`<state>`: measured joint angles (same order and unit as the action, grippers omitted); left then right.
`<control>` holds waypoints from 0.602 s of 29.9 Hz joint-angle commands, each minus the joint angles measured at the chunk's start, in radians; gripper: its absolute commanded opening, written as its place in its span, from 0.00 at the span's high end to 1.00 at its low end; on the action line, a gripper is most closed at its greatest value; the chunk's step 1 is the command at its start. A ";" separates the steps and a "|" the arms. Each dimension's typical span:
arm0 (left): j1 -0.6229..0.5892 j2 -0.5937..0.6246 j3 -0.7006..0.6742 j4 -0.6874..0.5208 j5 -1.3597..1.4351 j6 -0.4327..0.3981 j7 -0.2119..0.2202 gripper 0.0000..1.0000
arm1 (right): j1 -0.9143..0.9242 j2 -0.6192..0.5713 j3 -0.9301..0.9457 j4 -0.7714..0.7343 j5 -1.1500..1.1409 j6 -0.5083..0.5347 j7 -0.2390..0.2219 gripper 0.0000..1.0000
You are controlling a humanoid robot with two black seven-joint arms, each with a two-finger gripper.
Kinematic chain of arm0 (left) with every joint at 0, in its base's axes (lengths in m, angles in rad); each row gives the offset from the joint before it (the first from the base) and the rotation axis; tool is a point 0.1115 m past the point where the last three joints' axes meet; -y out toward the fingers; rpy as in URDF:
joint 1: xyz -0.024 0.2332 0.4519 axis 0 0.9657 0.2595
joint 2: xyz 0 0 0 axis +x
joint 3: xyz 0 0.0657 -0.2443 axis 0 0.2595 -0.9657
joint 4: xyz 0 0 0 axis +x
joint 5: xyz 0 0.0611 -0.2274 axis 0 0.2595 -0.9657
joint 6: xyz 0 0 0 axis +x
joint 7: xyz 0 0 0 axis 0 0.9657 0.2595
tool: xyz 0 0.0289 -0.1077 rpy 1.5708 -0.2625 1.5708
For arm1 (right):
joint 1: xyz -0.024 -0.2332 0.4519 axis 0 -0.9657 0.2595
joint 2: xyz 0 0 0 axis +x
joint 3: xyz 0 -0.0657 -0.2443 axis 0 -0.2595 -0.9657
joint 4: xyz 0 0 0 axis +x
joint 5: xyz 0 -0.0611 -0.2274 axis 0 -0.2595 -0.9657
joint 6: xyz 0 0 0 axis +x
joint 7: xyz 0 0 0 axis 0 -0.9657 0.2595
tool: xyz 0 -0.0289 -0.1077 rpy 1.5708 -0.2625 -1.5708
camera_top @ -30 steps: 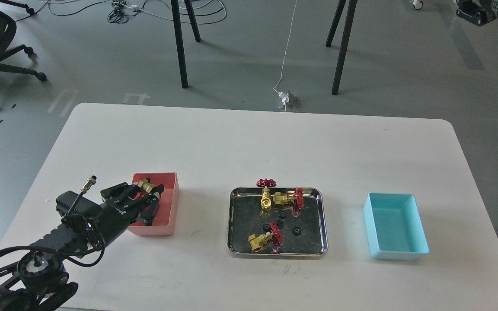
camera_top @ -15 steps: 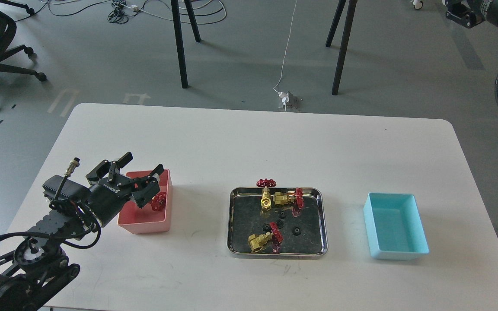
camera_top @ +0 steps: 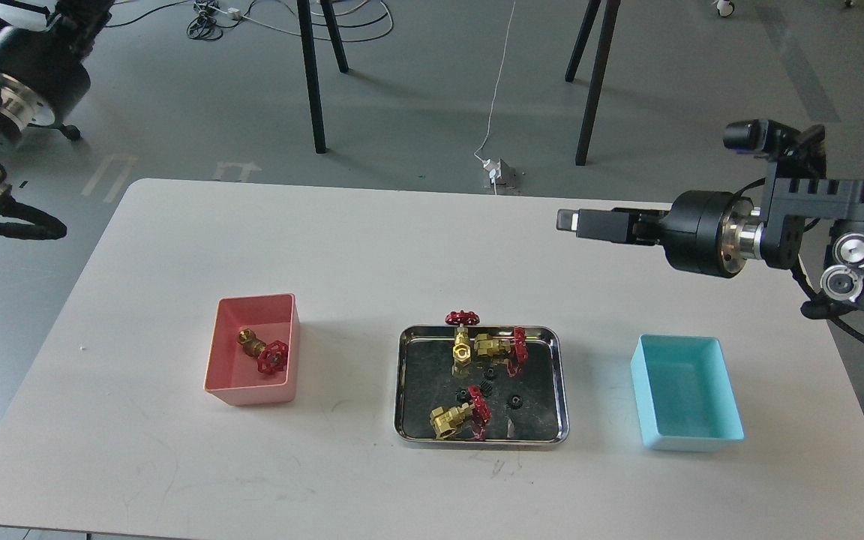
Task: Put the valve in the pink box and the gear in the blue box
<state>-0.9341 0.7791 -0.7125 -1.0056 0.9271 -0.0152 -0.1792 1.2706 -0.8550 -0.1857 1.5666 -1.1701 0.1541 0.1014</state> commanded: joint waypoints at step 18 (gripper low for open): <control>-0.296 -0.023 0.007 0.271 -0.091 -0.092 0.004 0.01 | 0.081 0.505 -0.429 -0.267 -0.206 0.038 0.090 0.10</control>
<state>-1.2270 0.7557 -0.7058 -0.7347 0.8352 -0.1094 -0.1750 1.3546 -0.4204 -0.5920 1.3485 -1.3750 0.1977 0.1659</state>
